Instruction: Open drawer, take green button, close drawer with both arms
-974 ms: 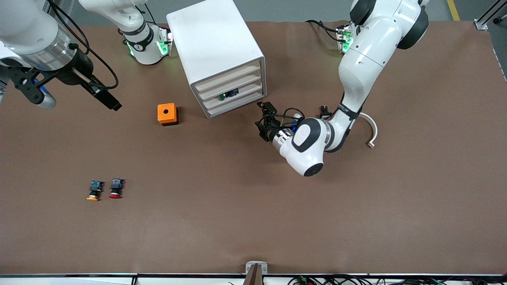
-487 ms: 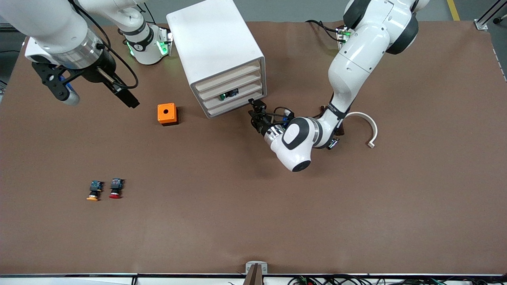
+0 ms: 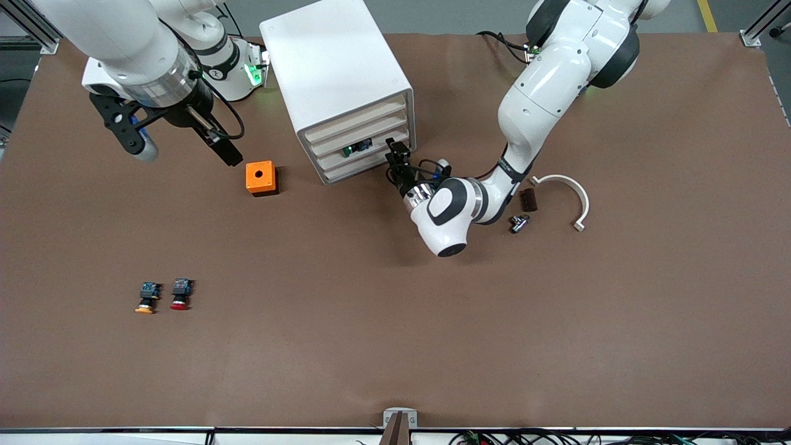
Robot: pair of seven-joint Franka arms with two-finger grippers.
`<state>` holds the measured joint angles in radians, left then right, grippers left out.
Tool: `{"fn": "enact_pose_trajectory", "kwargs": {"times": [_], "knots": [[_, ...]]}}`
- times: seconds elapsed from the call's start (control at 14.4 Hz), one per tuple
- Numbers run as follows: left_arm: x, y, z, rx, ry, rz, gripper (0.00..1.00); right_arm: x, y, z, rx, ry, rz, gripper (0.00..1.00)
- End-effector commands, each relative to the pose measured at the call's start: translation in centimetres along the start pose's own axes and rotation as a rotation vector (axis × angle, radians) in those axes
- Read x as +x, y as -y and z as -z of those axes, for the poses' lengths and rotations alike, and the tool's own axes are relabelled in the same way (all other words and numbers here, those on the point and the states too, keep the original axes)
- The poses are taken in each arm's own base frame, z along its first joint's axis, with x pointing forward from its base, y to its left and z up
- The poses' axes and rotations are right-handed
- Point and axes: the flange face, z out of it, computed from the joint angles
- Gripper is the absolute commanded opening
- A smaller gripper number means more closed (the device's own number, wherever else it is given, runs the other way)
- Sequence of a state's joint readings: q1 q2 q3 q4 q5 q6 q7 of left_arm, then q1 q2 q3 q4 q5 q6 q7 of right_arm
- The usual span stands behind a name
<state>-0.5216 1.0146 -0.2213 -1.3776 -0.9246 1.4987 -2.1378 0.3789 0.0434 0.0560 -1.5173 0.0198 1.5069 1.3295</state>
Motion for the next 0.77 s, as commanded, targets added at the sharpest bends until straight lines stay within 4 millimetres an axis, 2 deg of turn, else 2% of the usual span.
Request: {"fn": "enact_pose_trajectory", "kwargs": {"times": [0.0, 0.07, 0.21, 0.49, 0.7], "knots": [[0.4, -0.1, -1.5, 0.045, -0.01, 0.04, 0.56, -1.5, 0.4, -0.4, 0.001, 0.001, -0.035, 1.0], [0.5, -0.3, -2.0, 0.052, -0.018, 0.059, 0.53, -1.9, 0.8, -0.9, -0.002, 0.002, -0.049, 1.0], [0.5, -0.4, -2.6, 0.059, -0.029, 0.075, 0.41, -2.9, 1.3, -1.7, 0.001, 0.003, -0.077, 1.0], [0.3, -0.4, -3.0, 0.061, -0.033, 0.073, 0.2, -4.3, 2.2, -4.9, 0.016, 0.005, -0.109, 1.0], [0.3, -0.6, -3.3, 0.061, -0.038, 0.076, 0.14, -5.0, 2.7, -6.5, 0.023, 0.003, -0.095, 1.0]]}}
